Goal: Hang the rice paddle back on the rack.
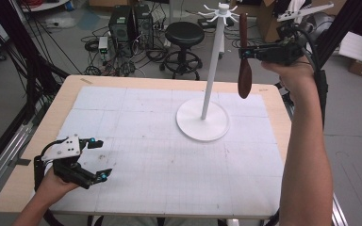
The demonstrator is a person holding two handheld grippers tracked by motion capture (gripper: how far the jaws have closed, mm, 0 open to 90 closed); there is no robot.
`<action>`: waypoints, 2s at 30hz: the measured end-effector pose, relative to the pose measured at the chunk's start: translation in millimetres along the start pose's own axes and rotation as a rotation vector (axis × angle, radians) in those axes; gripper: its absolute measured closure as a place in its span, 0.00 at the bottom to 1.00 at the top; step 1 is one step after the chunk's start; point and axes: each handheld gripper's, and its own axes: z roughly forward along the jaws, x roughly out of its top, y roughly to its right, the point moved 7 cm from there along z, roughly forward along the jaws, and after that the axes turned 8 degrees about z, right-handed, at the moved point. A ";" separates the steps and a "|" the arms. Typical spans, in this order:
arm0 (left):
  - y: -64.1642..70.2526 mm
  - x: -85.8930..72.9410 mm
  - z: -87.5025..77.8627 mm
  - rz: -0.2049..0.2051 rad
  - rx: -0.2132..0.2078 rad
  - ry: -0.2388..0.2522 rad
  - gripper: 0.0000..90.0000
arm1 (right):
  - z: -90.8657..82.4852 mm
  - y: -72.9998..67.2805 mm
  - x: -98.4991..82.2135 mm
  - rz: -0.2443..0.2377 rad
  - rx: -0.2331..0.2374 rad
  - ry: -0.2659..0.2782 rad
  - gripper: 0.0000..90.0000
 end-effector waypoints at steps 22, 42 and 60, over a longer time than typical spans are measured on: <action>0.7 0.2 -0.9 0.001 0.000 0.003 0.02 | 8.8 0.6 1.7 -0.020 -0.019 0.003 0.87; 0.8 0.3 -1.1 0.001 -0.003 0.005 0.02 | 16.3 5.5 -1.1 -0.019 -0.037 0.004 0.86; 0.4 0.7 -2.3 0.000 -0.001 0.008 0.02 | 16.3 -14.3 -13.7 -0.020 0.137 0.016 0.46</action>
